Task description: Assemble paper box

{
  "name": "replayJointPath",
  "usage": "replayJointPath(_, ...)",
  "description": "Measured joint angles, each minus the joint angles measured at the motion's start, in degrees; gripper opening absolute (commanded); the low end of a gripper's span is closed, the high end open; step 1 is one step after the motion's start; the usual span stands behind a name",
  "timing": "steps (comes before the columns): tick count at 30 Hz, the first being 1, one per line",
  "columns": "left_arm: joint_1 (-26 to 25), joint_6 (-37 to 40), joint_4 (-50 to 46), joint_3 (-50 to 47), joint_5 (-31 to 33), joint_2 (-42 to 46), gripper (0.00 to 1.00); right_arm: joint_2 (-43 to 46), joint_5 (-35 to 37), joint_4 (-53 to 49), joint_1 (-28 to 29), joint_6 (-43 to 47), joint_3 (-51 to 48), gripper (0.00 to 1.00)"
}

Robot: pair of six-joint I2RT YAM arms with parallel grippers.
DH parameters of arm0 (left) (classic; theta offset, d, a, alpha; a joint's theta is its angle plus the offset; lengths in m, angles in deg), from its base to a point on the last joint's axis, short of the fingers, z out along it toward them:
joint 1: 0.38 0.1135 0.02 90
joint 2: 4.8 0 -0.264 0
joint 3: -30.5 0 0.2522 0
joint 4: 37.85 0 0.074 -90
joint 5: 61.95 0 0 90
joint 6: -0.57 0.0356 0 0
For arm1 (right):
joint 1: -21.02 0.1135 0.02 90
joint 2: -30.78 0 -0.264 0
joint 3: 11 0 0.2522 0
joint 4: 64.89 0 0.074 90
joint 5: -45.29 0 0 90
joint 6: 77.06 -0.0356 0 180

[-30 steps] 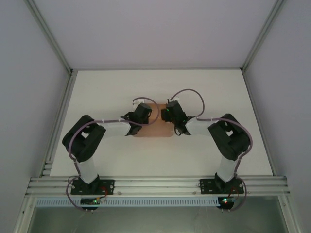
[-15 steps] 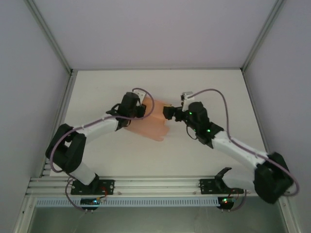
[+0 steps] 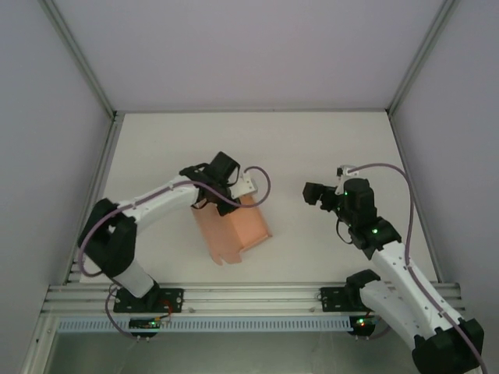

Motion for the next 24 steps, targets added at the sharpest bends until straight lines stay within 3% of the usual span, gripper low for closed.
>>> replayJointPath(10, -6.5, 0.6, -8.3, 15.4, 16.7, -21.5, 0.00, -2.2, -3.7, -0.9, -3.4, -0.9, 0.0, 0.99)
replayJointPath(16, -9.8, 1.1, -6.8, 19.8, 29.3, -26.5, 0.00, -2.3, -5.4, -0.6, -4.9, -1.0, -1.3, 0.99)
replayJointPath(20, -10.0, 2.1, -3.5, 20.0, 32.5, -27.3, 0.00, -2.6, -6.1, -0.4, -5.9, -1.2, -1.8, 0.99)
replayJointPath(21, -10.0, 2.4, -2.9, 19.8, 32.7, -27.2, 0.07, -2.8, -6.2, -0.4, -6.2, -1.3, -1.9, 0.99)
replayJointPath(23, -9.9, 3.5, -1.8, 19.2, 32.7, -26.8, 0.35, -3.3, -6.8, -0.3, -6.8, -1.3, -1.9, 0.99)
replayJointPath(24, -9.8, 3.7, -1.2, 18.8, 32.6, -26.8, 0.40, -3.6, -7.1, -0.2, -7.0, -1.4, -1.9, 0.99)
